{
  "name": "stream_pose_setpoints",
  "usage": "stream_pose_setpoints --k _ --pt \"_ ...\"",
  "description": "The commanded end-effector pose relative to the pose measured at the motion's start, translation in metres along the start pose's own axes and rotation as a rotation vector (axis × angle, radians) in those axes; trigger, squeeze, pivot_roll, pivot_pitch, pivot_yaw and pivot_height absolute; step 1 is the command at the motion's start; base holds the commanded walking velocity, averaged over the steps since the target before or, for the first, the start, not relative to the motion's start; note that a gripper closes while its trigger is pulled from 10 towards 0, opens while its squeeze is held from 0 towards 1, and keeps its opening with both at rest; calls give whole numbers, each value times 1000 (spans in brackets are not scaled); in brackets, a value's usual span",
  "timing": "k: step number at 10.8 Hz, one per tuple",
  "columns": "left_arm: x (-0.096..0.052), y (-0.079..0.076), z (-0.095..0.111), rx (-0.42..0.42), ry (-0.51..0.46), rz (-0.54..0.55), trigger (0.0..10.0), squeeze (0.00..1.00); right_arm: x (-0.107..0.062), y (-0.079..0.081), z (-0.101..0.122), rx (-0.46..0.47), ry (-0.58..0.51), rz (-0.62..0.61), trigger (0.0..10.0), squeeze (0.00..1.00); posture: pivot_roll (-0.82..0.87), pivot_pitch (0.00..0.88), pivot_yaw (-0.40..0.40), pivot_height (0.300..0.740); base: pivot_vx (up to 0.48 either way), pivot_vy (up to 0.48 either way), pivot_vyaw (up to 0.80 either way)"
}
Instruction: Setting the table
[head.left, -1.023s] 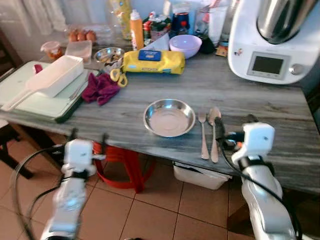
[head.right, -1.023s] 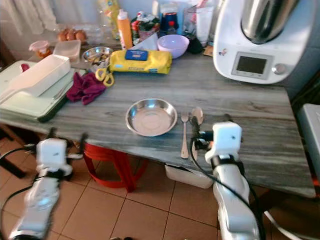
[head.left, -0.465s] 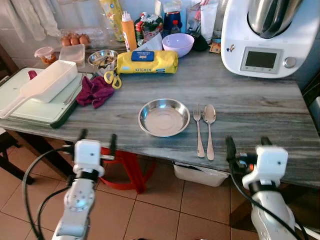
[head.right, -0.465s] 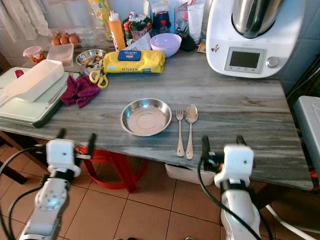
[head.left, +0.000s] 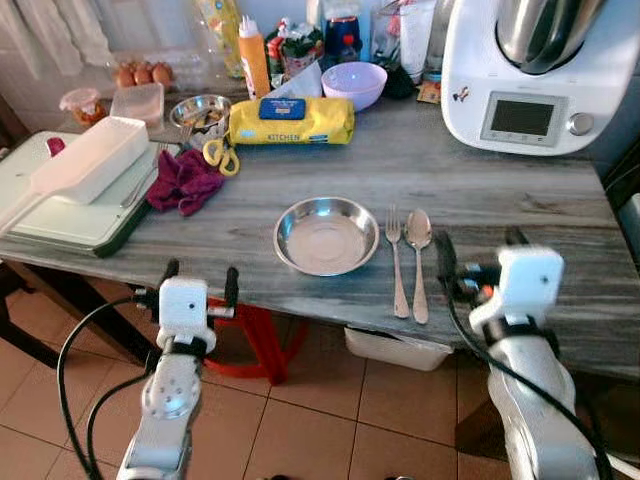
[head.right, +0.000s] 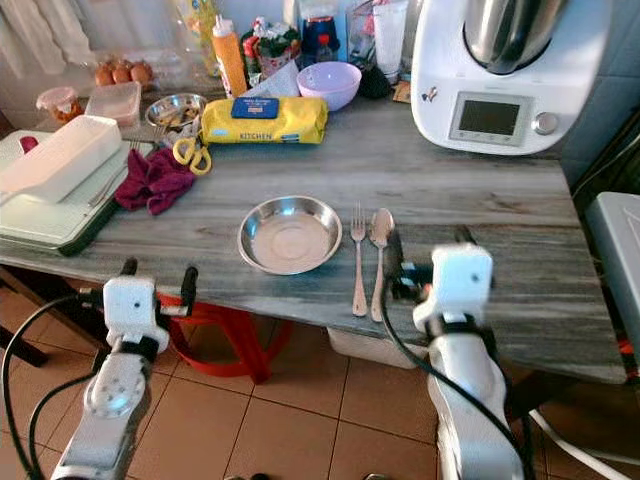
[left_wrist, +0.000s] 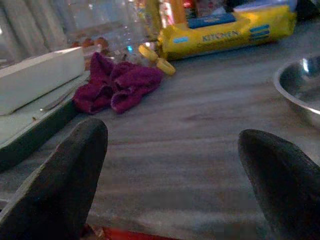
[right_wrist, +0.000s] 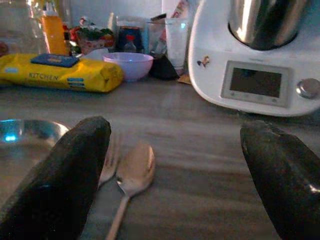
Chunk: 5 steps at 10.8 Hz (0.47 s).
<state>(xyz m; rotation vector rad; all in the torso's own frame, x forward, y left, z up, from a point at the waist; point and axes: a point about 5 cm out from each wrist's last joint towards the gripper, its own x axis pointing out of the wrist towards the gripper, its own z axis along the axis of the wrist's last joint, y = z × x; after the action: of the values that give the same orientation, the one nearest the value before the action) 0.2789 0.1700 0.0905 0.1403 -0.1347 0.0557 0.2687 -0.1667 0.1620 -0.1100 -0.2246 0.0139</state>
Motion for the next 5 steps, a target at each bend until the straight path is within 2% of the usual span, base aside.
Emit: stream_pose_setpoints --k 1,3,5 --pt "0 3 1 2 2 22 10000 0 2 3 -1 -5 11 22 10000 0 -141 122 54 740 0 0 0" --pt "0 5 1 13 1 36 10000 0 6 4 -1 -20 10 30 10000 0 -134 116 44 740 0 0 0" --pt "4 4 3 19 -1 40 10000 0 9 4 -4 -36 14 31 10000 0 -124 109 39 740 0 0 684"
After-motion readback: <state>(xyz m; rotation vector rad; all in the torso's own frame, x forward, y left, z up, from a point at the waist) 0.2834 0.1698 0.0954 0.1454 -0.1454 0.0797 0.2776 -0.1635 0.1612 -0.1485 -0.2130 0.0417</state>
